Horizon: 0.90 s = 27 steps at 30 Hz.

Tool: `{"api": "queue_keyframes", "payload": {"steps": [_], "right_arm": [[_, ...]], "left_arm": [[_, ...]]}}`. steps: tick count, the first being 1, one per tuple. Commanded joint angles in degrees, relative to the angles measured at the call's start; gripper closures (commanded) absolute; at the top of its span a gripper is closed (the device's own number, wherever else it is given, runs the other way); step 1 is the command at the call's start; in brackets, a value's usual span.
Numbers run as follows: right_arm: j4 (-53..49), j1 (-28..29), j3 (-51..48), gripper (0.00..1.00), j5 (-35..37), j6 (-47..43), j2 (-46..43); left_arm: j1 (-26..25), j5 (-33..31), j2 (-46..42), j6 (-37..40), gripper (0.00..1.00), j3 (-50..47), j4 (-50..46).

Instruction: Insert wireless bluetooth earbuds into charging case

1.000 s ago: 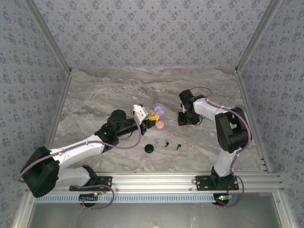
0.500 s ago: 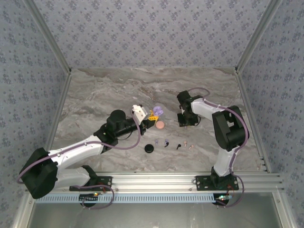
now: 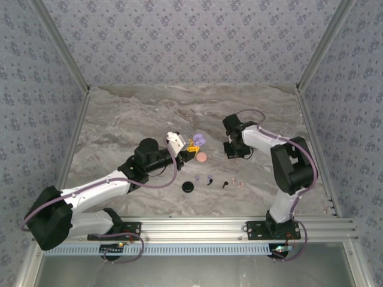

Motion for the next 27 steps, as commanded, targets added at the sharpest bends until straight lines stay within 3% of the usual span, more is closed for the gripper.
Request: {"api": "queue_keyframes", "payload": {"steps": [1,14,27], "right_arm": [[0.31,0.65,-0.75,0.78,1.86,1.40,-7.78],[2.25,10.91,-1.30,0.79,-1.26,8.53,-35.07],[13.33,19.98,-0.53,0.79,1.07,9.32,-38.68]], "left_arm": [[-0.24,-0.07,-0.44,-0.12,1.00,0.08,2.27],[-0.26,-0.28,4.88,-3.74,1.00,1.49,6.57],[-0.28,-0.13,5.86,-4.90,1.00,1.88,7.69]]}}
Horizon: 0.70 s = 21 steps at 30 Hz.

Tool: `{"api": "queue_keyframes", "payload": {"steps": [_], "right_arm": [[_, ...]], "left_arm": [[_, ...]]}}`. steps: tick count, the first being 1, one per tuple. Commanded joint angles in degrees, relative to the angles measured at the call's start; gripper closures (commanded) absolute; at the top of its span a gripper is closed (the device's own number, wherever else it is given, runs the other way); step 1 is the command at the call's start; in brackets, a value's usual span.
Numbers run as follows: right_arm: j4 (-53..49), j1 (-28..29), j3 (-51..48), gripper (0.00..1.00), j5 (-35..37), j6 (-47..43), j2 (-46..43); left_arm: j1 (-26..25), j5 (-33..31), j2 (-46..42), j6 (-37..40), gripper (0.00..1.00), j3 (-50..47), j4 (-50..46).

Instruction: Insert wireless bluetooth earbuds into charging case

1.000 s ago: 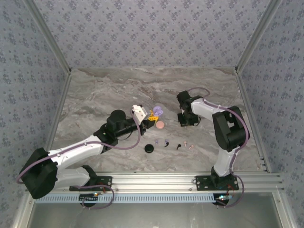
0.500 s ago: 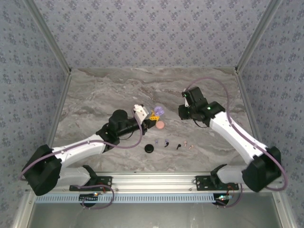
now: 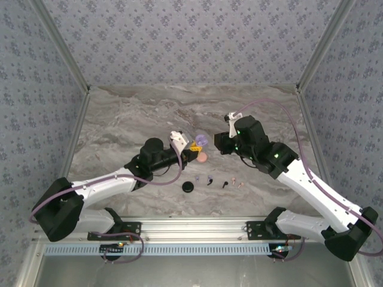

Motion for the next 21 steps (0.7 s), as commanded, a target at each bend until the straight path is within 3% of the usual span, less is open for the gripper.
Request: {"api": "queue_keyframes", "payload": {"steps": [1,21], "right_arm": [[4.21,1.37,0.63,0.79,1.65,1.02,0.67],[9.14,3.52,-1.06,0.79,2.98,1.04,6.91]], "left_arm": [[-0.26,-0.02,0.19,-0.93,1.00,1.86,3.10],[-0.26,0.42,0.20,-0.88,1.00,2.27,3.27]]}}
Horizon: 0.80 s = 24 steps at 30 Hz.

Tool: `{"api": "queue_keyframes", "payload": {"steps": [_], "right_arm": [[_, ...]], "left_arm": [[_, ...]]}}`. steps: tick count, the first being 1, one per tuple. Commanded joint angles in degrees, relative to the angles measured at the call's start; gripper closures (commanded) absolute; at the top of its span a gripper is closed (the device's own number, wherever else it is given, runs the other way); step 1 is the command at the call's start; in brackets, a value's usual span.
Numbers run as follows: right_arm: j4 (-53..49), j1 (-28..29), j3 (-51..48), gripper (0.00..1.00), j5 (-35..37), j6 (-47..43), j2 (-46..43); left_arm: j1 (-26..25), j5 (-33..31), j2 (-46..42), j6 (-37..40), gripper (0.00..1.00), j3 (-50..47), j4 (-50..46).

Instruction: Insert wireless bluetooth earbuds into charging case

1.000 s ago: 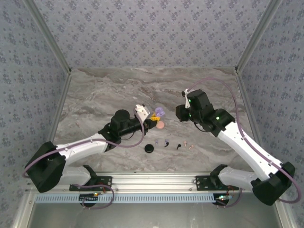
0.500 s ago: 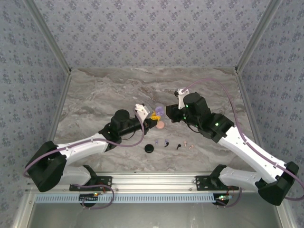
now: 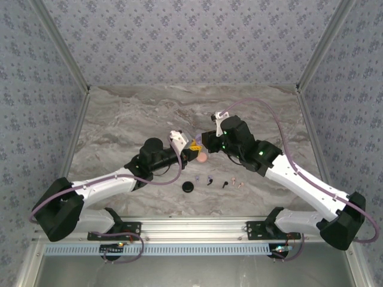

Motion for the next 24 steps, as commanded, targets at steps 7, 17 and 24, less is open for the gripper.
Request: {"api": "queue_keyframes", "payload": {"steps": [7,17,24], "right_arm": [[0.49,0.39,-0.93,0.79,2.13,0.81,1.38],[0.52,0.40,-2.21,0.79,2.22,1.36,1.73],[0.67,0.41,-2.54,0.76,0.15,1.51,1.59]], "left_arm": [[-0.24,0.26,0.09,-0.73,1.00,2.28,2.40],[-0.25,0.16,-0.22,-0.79,1.00,2.30,2.14],[-0.23,0.22,-0.26,-0.97,1.00,2.31,2.22]]}}
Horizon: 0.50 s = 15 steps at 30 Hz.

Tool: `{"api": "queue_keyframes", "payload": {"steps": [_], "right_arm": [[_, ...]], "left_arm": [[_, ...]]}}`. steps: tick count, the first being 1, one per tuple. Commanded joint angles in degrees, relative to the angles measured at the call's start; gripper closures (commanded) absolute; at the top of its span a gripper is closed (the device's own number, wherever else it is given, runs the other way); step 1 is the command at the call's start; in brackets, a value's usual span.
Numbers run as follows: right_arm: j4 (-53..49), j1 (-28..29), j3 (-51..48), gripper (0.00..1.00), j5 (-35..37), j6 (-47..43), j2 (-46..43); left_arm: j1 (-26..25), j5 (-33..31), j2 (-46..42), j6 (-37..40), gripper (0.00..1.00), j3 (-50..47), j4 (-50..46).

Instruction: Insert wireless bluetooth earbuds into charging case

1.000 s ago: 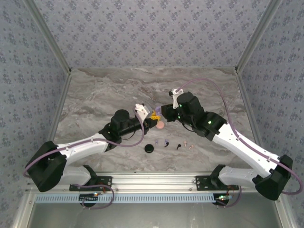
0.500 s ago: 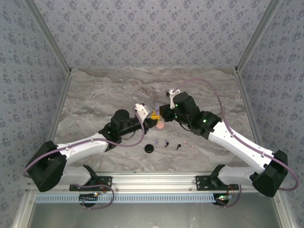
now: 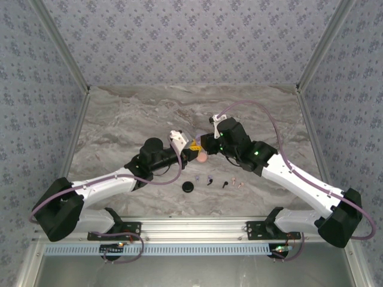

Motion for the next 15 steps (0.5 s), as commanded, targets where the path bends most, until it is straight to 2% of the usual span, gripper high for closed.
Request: {"api": "queue_keyframes", "payload": {"steps": [1,3,8,15], "right_arm": [[-0.21,0.24,-0.42,0.74,-0.72,0.73,0.08],[-0.33,0.02,0.22,0.71,-1.30,0.30,-0.32],[-0.98,-2.40,3.60,0.54,-7.19,-2.27,-1.74],[-2.87,-10.13,4.92,0.33,-17.73,-5.67,-5.01]], "left_arm": [[-0.21,0.22,-0.31,-0.64,1.00,2.19,2.44],[-0.28,0.22,-0.37,-0.63,1.00,2.18,2.29],[-0.26,0.21,-0.70,-0.72,1.00,2.04,2.27],[-0.27,0.73,-1.31,-0.92,1.00,1.84,2.44]]}}
